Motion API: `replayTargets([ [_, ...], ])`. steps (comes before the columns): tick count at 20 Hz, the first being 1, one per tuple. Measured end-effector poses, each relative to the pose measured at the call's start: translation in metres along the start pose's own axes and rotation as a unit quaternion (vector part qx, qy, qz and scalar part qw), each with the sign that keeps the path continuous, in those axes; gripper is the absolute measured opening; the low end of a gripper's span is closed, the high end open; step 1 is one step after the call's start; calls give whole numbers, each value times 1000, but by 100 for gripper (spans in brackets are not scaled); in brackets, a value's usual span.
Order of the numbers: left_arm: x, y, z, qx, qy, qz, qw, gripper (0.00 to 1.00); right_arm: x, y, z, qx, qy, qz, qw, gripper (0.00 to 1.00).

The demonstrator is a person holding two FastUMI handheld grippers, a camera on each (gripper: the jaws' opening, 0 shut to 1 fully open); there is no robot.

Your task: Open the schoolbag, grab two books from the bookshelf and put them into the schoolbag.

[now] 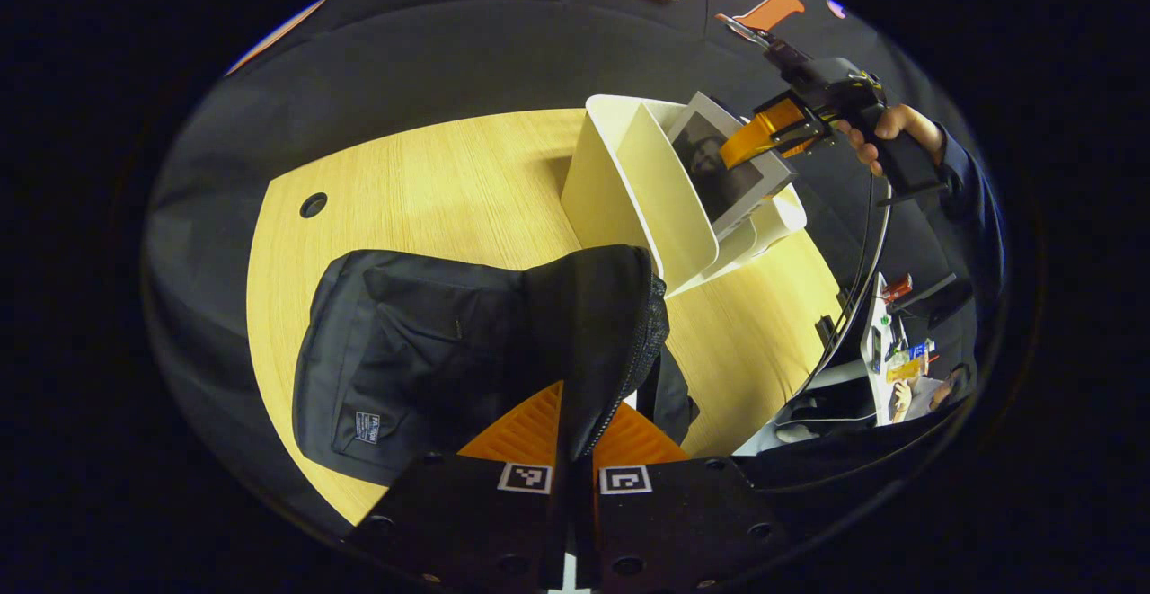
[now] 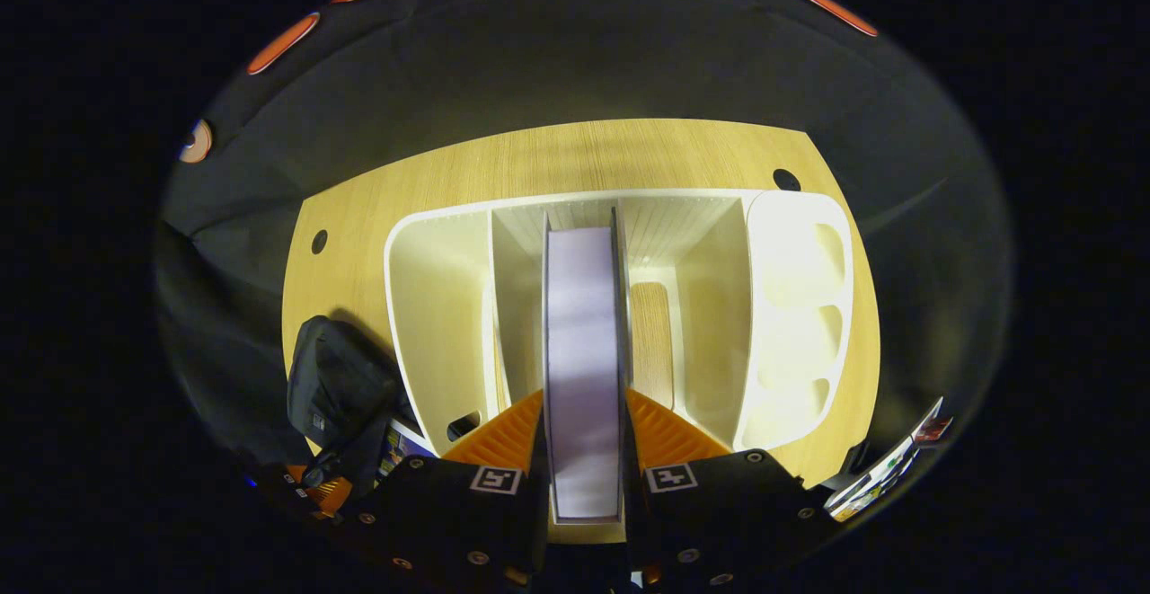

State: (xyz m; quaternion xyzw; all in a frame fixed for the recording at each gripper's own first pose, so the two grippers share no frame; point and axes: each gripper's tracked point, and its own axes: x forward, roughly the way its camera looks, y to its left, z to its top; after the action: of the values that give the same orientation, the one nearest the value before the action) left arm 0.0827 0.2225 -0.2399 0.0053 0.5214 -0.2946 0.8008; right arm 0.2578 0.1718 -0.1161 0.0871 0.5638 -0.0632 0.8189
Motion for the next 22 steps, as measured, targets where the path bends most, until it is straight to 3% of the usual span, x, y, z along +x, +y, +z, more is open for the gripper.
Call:
replayTargets([
  [4,1,0,-1,4,0,3,1000,6,-17,5,-9,-1,-18,22,1000,34],
  [5,2,-1,-1,4,0,4,1000,6,-22,4,-13,-3,-23,25,999,27],
  [6,1,-1,-1,5,-1,5,1000,6,-27,2,-18,-7,-26,27,999,33],
  [22,0,-5,-6,18,-2,23,1000,6,-96,-24,-123,-13,-70,66,995,33],
])
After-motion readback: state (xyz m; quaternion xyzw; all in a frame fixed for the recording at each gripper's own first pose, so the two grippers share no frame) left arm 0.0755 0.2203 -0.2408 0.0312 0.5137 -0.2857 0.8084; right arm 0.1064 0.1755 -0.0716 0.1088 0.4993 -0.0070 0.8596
